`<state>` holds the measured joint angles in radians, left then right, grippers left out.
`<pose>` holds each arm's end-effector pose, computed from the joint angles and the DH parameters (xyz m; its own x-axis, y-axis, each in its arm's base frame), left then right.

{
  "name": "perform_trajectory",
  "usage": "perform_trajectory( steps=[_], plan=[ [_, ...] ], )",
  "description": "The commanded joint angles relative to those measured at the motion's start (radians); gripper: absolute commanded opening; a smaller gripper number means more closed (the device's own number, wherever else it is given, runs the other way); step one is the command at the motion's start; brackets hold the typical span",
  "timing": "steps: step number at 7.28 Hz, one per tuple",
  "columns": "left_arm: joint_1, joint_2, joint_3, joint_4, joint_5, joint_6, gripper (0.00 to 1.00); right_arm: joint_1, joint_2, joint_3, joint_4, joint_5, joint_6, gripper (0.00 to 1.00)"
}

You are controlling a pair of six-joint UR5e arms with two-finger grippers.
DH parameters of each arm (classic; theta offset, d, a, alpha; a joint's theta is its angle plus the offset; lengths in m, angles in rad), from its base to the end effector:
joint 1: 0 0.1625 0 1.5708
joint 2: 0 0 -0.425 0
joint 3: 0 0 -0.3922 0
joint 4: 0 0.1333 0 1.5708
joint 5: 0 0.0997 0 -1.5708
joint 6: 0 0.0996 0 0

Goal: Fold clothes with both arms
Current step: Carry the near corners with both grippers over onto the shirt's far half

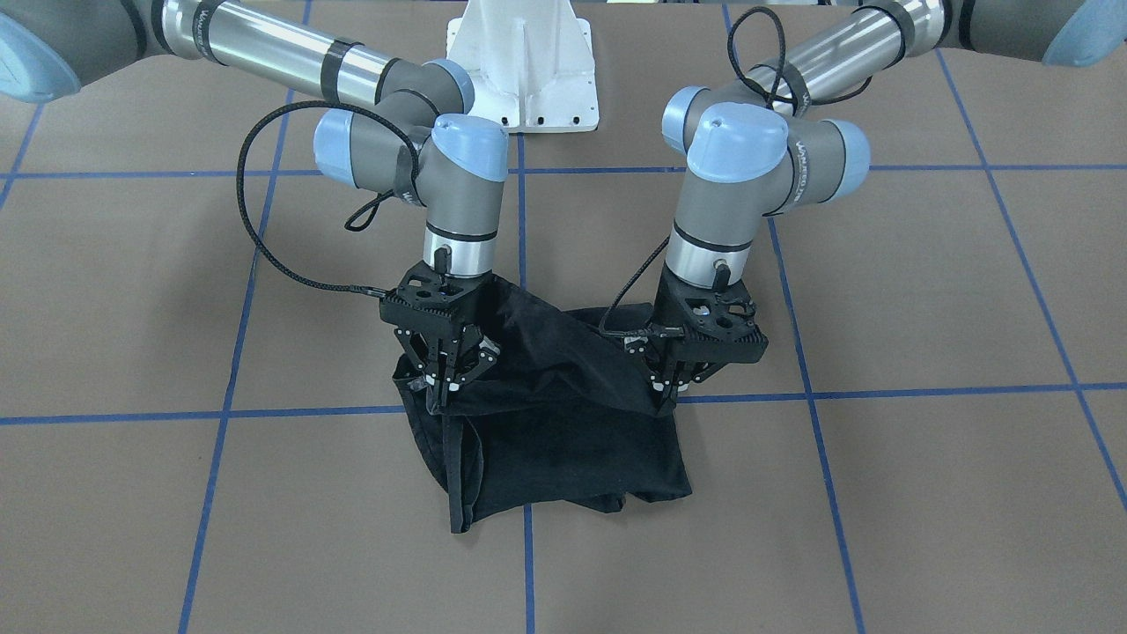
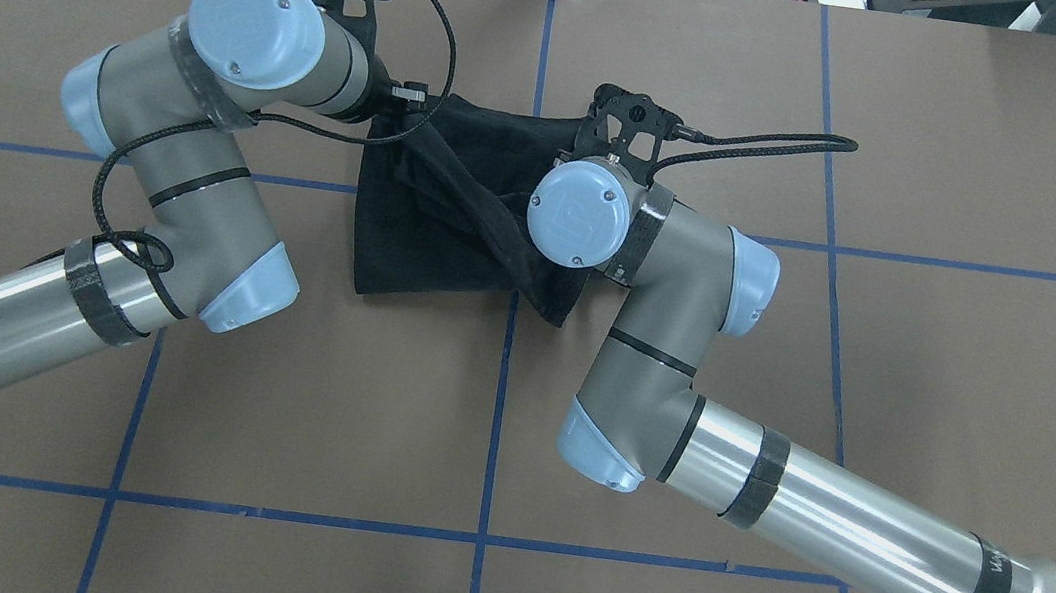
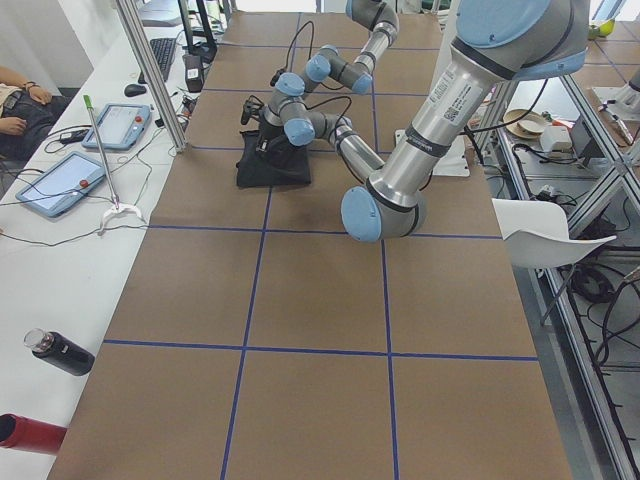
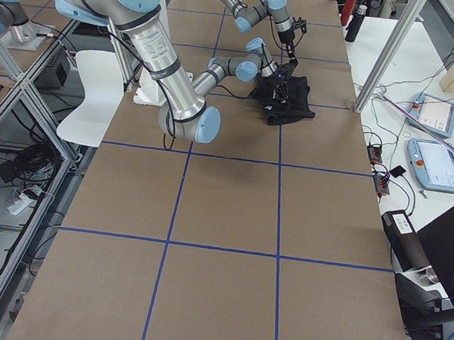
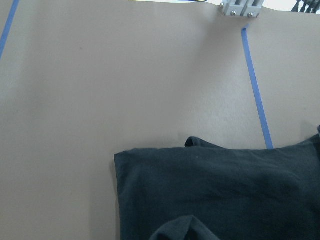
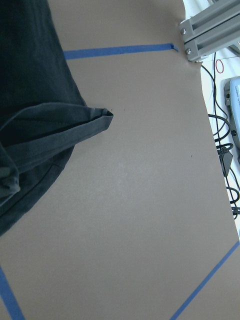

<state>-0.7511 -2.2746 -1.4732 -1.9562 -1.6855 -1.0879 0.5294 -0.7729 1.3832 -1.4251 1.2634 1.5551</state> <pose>0.4538 -0.5905 0.2338 0.6366 0.0367 -0.7703 0.3527 0.8744 0.3331 -0.5763 -0.5266 0.2351 0.6383 0.3561 0.6825 -0.6506 0.7235 0.2309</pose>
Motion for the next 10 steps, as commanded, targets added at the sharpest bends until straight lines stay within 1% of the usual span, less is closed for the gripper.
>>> perform_trajectory(
  steps=[1, 2, 3, 4, 5, 6, 7, 8, 9, 10],
  plan=[
    [-0.051, -0.070, 0.147, -0.036, 0.000, 0.054, 0.00, 0.014, 0.004, -0.055, 0.046, 0.002, -0.021, 0.00],
    [-0.050, -0.100, 0.266, -0.128, 0.000, 0.054, 0.00, 0.014, 0.006, -0.072, 0.048, 0.004, -0.023, 0.00],
    [-0.050, -0.126, 0.348, -0.217, 0.001, 0.054, 0.14, 0.014, 0.006, -0.072, 0.049, 0.005, -0.033, 0.00],
    [-0.048, -0.181, 0.413, -0.225, 0.000, 0.054, 0.92, 0.020, 0.006, -0.073, 0.070, 0.016, -0.041, 0.70],
    [-0.050, -0.192, 0.412, -0.228, -0.005, 0.054, 1.00, 0.041, 0.020, -0.072, 0.093, 0.040, -0.068, 0.99],
    [-0.077, -0.192, 0.381, -0.224, -0.043, 0.074, 1.00, 0.106, 0.053, -0.064, 0.092, 0.214, -0.114, 1.00],
    [-0.133, -0.159, 0.331, -0.216, -0.203, 0.188, 1.00, 0.130, 0.063, -0.046, 0.087, 0.297, -0.141, 1.00],
    [-0.161, -0.046, 0.218, -0.216, -0.245, 0.282, 1.00, 0.130, 0.095, -0.043, 0.072, 0.303, -0.147, 1.00],
    [-0.194, 0.046, 0.130, -0.217, -0.252, 0.393, 1.00, 0.126, 0.150, -0.043, -0.011, 0.304, -0.147, 1.00],
    [-0.214, 0.117, 0.084, -0.220, -0.255, 0.496, 1.00, 0.097, 0.190, -0.044, -0.078, 0.297, -0.147, 1.00]
  ],
)
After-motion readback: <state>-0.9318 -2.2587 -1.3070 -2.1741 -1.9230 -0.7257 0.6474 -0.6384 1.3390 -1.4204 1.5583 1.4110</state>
